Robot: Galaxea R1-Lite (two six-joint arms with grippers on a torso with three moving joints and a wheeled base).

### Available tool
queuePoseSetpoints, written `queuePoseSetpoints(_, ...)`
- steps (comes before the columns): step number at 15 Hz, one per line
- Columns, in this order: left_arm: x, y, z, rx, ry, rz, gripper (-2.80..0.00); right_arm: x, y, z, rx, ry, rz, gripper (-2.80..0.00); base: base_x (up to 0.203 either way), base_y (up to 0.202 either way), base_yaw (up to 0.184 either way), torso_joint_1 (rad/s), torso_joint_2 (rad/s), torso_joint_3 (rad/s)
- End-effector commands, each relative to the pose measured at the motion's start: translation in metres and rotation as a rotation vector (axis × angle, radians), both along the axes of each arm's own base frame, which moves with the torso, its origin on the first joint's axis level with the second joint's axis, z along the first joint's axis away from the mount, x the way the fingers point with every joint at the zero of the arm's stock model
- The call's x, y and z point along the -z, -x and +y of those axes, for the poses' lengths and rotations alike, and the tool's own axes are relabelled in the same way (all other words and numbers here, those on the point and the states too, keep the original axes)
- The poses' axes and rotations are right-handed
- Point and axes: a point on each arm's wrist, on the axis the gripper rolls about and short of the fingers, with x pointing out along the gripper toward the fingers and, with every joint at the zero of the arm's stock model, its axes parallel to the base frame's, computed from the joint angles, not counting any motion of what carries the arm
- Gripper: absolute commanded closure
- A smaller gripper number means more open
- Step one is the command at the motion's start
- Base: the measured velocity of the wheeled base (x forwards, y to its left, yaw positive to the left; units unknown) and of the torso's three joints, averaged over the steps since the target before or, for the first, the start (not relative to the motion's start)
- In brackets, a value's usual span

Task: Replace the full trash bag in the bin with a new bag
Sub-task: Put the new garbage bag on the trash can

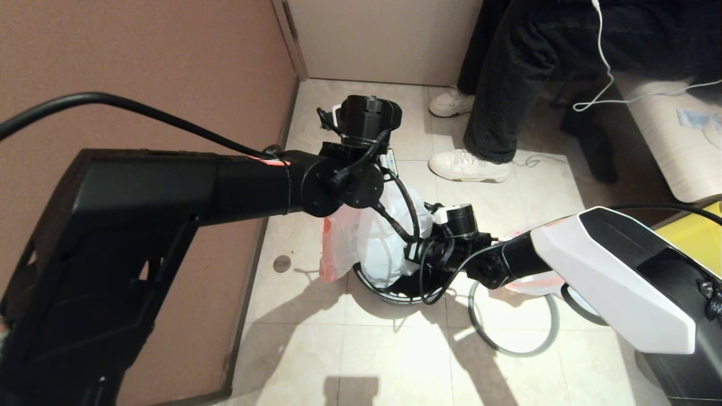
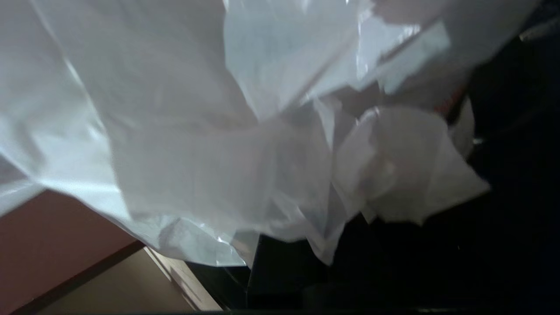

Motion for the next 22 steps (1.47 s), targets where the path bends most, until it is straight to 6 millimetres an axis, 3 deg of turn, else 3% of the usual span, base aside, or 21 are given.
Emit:
queuePoseSetpoints(1,0.010,-0.004,-0.003,-0.004,-0.012,0.015,0.00,0.006,0.006,0.003,0.005,0.020,0.040,0.00,0.000,0.000,0.000,0.000,0.00,0.000)
queuePoseSetpoints(3,0.015,-0.005,-0.005,-0.003,-0.023,0.024,0.00,-0.028,0.025,-0.007,0.038,0.016,0.098,0.00,0.000,0.000,0.000,0.000,0.00,0.000)
queuePoseSetpoints(7,0.021,-0.007,-0.009,0.003,-0.032,0.031,0.00,-0.092,0.071,-0.049,0.108,-0.040,0.104,0.00,0.000,0.000,0.000,0.000,0.00,0.000)
queuePoseSetpoints(10,0.025,-0.004,-0.016,0.016,-0.037,0.035,0.00,-0.085,0.073,-0.063,0.142,-0.067,0.070,0.00,0.000,0.000,0.000,0.000,0.00,0.000)
queuePoseSetpoints(14,0.020,0.002,-0.025,0.043,-0.007,0.004,0.00,-0.038,0.044,-0.047,0.142,-0.054,0.076,0.00,0.000,0.000,0.000,0.000,0.00,0.000)
queuePoseSetpoints(17,0.023,0.018,-0.045,0.139,0.001,0.018,0.00,-0.007,0.021,-0.030,0.173,-0.032,0.067,0.00,0.000,0.000,0.000,0.000,0.00,0.000)
queuePoseSetpoints(19,0.027,0.033,-0.060,0.184,-0.004,0.033,0.00,-0.012,0.015,-0.031,0.197,-0.044,0.040,0.00,0.000,0.000,0.000,0.000,0.00,0.000)
queuePoseSetpoints(22,0.030,0.047,-0.071,0.218,-0.011,0.059,0.00,-0.041,0.026,-0.047,0.222,-0.065,0.012,0.00,0.000,0.000,0.000,0.000,0.00,0.000)
